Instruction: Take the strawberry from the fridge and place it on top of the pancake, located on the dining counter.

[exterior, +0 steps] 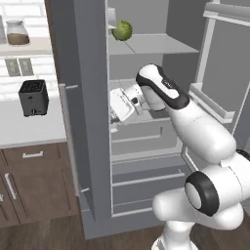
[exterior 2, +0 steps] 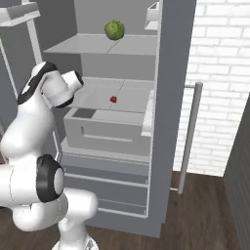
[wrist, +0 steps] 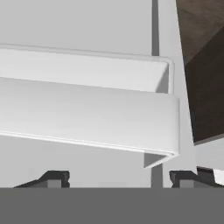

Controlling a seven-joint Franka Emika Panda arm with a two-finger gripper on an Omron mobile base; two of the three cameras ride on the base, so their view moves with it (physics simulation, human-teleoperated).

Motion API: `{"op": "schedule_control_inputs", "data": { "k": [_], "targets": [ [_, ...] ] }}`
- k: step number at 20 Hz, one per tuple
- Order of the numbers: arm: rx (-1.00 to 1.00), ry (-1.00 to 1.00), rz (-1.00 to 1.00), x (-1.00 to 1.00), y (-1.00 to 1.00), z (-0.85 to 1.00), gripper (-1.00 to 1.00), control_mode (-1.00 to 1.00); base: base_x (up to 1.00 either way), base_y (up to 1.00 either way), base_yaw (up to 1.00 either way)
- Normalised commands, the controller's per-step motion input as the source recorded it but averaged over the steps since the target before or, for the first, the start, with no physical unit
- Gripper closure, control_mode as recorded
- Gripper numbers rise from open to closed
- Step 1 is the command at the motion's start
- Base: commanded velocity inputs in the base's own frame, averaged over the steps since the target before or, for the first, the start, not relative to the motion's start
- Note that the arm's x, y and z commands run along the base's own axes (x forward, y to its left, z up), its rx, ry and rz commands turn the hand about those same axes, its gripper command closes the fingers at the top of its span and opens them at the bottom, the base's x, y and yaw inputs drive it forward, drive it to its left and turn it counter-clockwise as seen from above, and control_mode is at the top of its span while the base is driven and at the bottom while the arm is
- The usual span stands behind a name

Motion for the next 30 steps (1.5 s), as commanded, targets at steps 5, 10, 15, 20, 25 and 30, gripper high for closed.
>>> {"op": "schedule_control_inputs", "data": {
  "k": [5,10,15,20,25,30],
  "targets": [
    [0.00,0.00,0.02,0.00,0.78,0.00,-1.00,-1.00,0.00,0.00,0.00],
    [0.00,0.00,0.00,-0.09,0.27,0.00,-1.00,-1.00,0.00,0.00,0.00],
    [0.04,0.00,-0.09,-0.16,-0.39,0.01,-1.00,-1.00,0.00,0.00,0.00],
    [0.00,0.00,-0.06,-0.30,-0.73,0.00,-1.00,-1.00,0.00,0.00,0.00],
    [-0.16,-0.05,0.00,-0.26,-0.66,0.00,-1.00,-1.00,0.00,0.00,0.00],
    [-0.41,-0.24,0.03,-0.50,-0.58,-0.13,-1.00,-1.00,0.00,0.00,0.00]
  ]
}}
